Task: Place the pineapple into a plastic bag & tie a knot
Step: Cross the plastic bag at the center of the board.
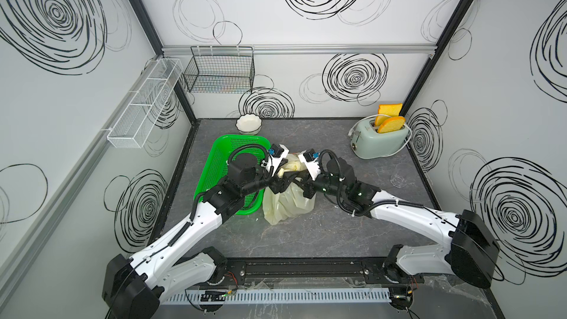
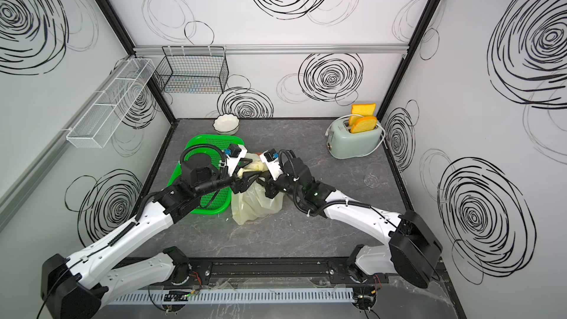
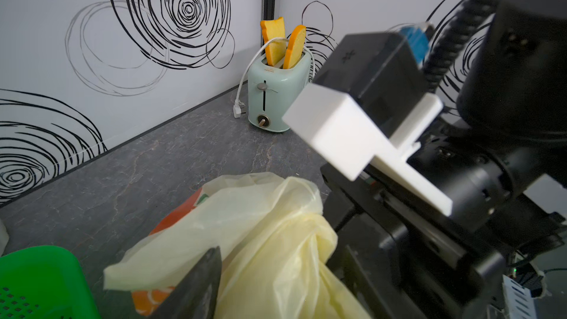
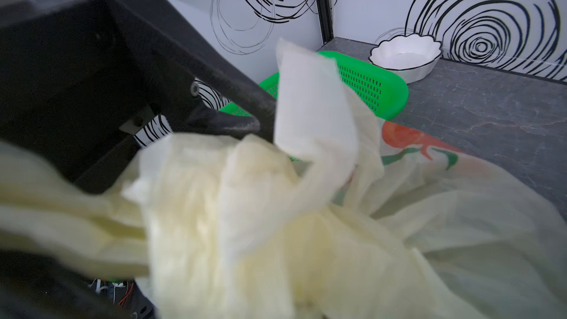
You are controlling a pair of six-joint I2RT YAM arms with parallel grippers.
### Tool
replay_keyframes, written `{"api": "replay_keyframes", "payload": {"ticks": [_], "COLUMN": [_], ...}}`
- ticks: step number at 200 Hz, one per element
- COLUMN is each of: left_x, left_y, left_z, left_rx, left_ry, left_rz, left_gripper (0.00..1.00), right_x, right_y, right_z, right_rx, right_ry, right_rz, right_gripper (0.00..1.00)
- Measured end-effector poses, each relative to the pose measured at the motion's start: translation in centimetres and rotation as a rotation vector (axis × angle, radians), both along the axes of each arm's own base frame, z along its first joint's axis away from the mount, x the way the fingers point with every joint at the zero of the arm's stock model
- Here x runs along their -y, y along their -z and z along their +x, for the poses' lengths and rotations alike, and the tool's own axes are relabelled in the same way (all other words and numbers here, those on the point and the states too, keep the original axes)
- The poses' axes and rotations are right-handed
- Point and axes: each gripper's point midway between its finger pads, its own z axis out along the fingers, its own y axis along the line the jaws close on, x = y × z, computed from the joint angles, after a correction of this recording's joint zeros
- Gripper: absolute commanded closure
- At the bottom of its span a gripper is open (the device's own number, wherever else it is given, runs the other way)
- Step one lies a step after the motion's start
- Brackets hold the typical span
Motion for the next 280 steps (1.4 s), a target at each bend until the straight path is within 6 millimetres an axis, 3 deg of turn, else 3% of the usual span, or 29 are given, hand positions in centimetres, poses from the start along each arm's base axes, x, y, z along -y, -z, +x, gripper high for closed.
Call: {"api": "replay_keyframes", "payload": {"ticks": [40,65,98,112,129,158,196,232,257,280], "left_x": [0.4,0.3,0.4,0.4,0.5,0.5,0.6,0.6,0.6,0.5], "left_y": [0.4,0.6,0.7,0.6,0.4,0.1,-0.3,-0.2,-0.2,-0.2], "left_z": [0.1,0.2,0.4,0.5,0.5,0.6,0.7,0.7,0.5,0.4], "left_rx": [-0.003,-0.002,0.011,0.023,0.032,0.049,0.074,0.086,0.095,0.098], "left_ry": [-0.002,-0.009,-0.009,-0.008,-0.008,-0.006,-0.007,-0.006,-0.001,-0.001], "left_rz": [0.013,0.019,0.031,0.035,0.034,0.030,0.013,0.001,-0.010,-0.017], "left_gripper": [0.67,0.75,1.00,1.00,1.00,1.00,1.00,1.00,1.00,1.00], "right_x": [-0.1,-0.2,-0.6,-0.6,-0.4,0.7,3.1,5.9,6.9,7.5], "right_y": [0.1,0.2,0.0,-0.2,-0.1,-0.9,-5.8,-11.0,-12.2,-11.6], "right_z": [-0.1,-0.2,-0.4,-0.5,-0.6,-1.0,-2.5,-1.8,-0.3,1.2], "right_rx": [-0.002,-0.008,-0.014,-0.021,-0.039,-0.086,-0.107,-0.222,-0.427,-0.634], "right_ry": [-0.005,-0.015,-0.036,-0.043,-0.048,-0.052,-0.067,0.037,0.145,0.253], "right_rz": [0.000,-0.003,0.001,0.006,0.000,0.002,0.055,0.144,0.215,0.276], "right_gripper": [1.00,0.99,0.92,0.79,0.57,0.41,0.36,0.49,0.50,0.46]}}
